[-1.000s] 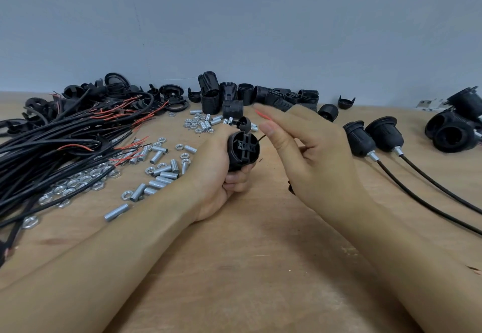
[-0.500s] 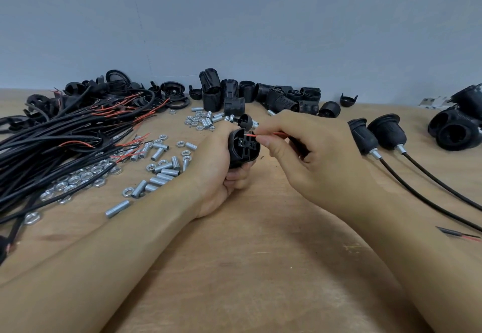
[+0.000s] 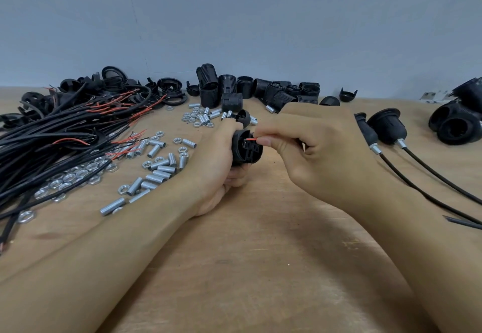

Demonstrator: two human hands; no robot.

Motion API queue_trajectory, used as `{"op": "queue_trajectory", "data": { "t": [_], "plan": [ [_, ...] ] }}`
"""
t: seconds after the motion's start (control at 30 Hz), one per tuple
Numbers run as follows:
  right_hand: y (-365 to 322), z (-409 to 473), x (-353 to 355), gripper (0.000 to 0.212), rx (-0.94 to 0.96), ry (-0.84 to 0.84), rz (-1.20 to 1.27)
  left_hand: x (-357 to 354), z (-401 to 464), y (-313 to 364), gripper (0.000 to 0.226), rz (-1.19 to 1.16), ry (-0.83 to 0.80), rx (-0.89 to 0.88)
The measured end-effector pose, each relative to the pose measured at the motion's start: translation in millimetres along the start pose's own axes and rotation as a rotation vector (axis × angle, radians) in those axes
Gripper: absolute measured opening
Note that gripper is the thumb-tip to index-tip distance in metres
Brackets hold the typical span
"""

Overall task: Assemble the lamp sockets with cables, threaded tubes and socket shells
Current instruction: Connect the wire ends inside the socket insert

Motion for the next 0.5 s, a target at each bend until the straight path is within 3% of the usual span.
{"op": "queue_trajectory", "data": {
  "t": [0.27, 0.5],
  "plan": [
    [-1.3, 0.3, 0.8, 0.018, 0.015, -0.016, 0.030, -0.5, 0.1, 0.2, 0.029, 0.011, -0.015, -0.007],
    [-2.7, -0.5, 0.2, 0.009, -0.049, -0.054, 0.056, -0.9, -0.1, -0.3, 0.031, 0.016, -0.023, -0.020]
  ]
}}
Point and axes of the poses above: each hand's wrist, its own z-axis towards the middle knuckle, its own x-axis out of the back of the hand, y = z × x, the point moved 2 cm from there along z, towards the middle knuckle, and after that the axes turned 2 degrees about -z, right-handed, at the moved point
